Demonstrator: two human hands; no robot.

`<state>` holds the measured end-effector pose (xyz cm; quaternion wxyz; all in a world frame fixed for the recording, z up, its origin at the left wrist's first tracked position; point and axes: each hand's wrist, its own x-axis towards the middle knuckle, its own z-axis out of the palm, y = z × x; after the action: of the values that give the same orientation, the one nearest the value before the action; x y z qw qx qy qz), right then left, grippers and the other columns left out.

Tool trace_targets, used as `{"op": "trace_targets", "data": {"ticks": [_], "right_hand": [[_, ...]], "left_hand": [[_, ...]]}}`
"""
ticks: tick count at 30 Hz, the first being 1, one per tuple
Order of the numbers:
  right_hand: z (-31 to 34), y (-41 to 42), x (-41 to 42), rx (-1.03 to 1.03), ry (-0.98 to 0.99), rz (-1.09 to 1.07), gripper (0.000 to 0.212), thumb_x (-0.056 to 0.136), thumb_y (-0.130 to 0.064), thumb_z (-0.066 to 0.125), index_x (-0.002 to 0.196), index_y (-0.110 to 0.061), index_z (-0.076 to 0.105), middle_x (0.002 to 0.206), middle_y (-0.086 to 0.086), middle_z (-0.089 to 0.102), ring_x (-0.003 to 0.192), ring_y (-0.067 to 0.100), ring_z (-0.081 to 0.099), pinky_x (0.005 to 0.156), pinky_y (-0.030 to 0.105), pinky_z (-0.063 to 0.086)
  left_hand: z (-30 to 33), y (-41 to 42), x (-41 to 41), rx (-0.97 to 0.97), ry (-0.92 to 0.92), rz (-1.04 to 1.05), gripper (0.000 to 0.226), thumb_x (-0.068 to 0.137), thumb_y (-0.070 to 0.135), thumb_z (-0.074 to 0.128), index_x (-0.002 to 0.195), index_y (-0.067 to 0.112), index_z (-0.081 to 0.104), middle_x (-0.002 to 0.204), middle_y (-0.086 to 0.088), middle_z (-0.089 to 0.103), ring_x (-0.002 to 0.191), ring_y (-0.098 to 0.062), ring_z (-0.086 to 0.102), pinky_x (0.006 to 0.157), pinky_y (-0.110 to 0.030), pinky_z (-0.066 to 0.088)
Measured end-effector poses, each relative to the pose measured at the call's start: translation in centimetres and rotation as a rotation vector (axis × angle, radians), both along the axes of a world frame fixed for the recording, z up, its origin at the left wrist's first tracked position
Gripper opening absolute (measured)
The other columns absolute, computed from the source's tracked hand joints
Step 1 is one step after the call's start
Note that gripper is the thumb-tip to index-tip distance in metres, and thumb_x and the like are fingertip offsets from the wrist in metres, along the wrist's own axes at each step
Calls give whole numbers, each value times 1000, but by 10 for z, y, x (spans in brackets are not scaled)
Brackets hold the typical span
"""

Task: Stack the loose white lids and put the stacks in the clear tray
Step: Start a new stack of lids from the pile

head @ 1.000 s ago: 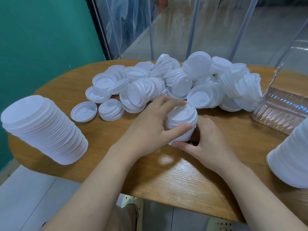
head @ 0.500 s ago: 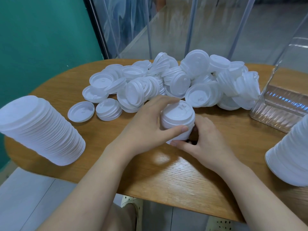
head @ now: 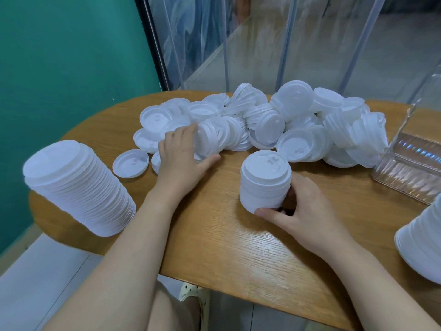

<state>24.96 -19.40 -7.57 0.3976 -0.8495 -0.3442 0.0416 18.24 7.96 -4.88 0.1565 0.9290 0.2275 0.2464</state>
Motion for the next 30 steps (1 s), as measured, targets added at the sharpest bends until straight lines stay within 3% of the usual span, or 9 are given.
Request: {"op": "trace_targets", "data": {"ticks": [7, 10, 12, 18, 24, 30], "right_hand": [[-1, 0, 1, -7, -6, 6, 73, 66, -76, 75, 127, -42, 54, 110, -23, 58, 104, 1, 51, 86, 34, 47], [-1, 0, 2, -16, -3, 7, 74, 66, -76, 75, 128, -42, 53, 111, -22, 58, 104, 1, 51, 87, 35, 48], [-2, 0, 2, -14, 1, 6, 71, 67, -73, 77, 126, -42, 54, 110, -22, 59, 103, 1, 52, 86, 35, 48], [-1, 1, 1, 6, -9, 11, 60, 68, -70, 79, 115, -44, 55, 103, -21, 59, 99, 0, 51, 80, 30, 45], [-1, 1, 2, 26, -8, 28, 64, 68, -72, 76, 122, -44, 56, 105, -21, 62, 101, 3, 54, 84, 35, 50], [-4, 1, 4, 40, -3, 34, 59, 66, -73, 75, 115, -43, 58, 103, -18, 63, 99, 7, 57, 83, 40, 52]], "left_hand": [[3, -2, 0, -96, -71, 7, 82, 79, 62, 77, 144, 22, 46, 143, 5, 49, 131, -17, 37, 108, -32, 25], [14, -11, -10, -212, -124, 2, 85, 76, 58, 82, 145, 27, 44, 136, 14, 50, 123, -12, 39, 108, -36, 35], [21, -16, -17, -276, -173, -30, 84, 74, 58, 85, 142, 32, 43, 134, 17, 52, 120, -11, 50, 103, -36, 45], [43, -44, -36, -474, -218, -242, 69, 74, 56, 86, 133, 39, 53, 124, 20, 56, 106, 6, 57, 82, -7, 45], [44, -77, -31, -446, -70, -438, 74, 76, 58, 78, 144, 41, 53, 122, 14, 53, 112, 8, 51, 89, 0, 35], [44, -87, -26, -363, -112, -463, 80, 73, 46, 89, 144, 29, 55, 128, 17, 59, 116, 0, 55, 96, -10, 40]]}}
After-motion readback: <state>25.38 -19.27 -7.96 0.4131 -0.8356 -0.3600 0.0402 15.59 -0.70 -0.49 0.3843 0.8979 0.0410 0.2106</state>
